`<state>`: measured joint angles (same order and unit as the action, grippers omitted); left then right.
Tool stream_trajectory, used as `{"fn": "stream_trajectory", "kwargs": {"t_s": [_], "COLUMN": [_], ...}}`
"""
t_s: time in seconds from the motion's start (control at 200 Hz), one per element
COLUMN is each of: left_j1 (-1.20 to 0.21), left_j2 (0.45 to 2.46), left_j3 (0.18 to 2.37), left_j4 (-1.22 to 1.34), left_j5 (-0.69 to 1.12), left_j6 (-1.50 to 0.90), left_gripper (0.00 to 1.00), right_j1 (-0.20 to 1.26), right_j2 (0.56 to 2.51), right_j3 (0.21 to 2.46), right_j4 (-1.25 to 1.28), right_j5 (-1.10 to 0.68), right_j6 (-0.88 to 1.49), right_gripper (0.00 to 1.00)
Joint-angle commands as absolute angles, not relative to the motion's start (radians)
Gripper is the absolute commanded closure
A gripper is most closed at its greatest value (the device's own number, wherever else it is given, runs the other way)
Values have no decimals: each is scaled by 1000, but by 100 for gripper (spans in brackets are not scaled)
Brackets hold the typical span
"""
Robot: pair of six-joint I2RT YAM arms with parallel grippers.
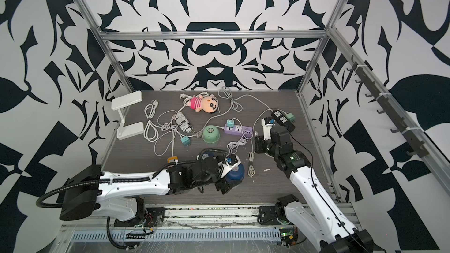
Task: Charge the cordless meat grinders
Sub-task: Place the cordless meat grinder at the center of the board.
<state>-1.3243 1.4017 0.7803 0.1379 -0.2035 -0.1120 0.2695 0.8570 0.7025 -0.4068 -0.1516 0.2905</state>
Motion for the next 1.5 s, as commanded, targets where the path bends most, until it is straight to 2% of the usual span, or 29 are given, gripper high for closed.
{"fn": "stream_trajectory", "kwargs": {"t_s": [0.0,0.155,0.28,0.62,0.82,0.91,1.0,1.12,1.185,1.205,1.22,1.495], "left_j1": [-1327,-1325,-1272,-1067,-1046,-1046,-1047,-1047,-1048,-1048,-1048,-1105], "left_j2": [1379,1376,1350,1297,1288,1301,1329,1369,1385,1390,1392,1433], "left_j3": [710,630,577,476,475,464,456,450,439,436,433,379], "left_j4": [308,368,391,455,473,503,540,582,608,616,624,698], "left_j5": [-331,-395,-372,-235,-92,-26,24,40,31,30,29,-28], "left_j6": [-166,-87,-85,-97,-78,-81,-84,-83,-84,-84,-83,-89], "left_gripper": [46,45,45,45,43,42,37,30,16,4,0,1], "right_j1": [284,306,317,394,510,593,670,681,681,681,681,681], "right_j2": [828,812,809,866,915,968,1021,1034,1017,1009,1006,987], "right_j3": [704,712,712,728,733,752,770,752,735,728,724,700], "right_j4": [-423,-456,-460,-438,-400,-422,-451,-430,-411,-406,-400,-393], "right_j5": [-134,-112,-107,-94,-195,-144,-76,-65,-57,-55,-54,-26], "right_j6": [302,293,295,279,224,209,198,216,226,228,229,238], "right_gripper": [100,100,100,100,100,100,100,100,100,100,100,100]}}
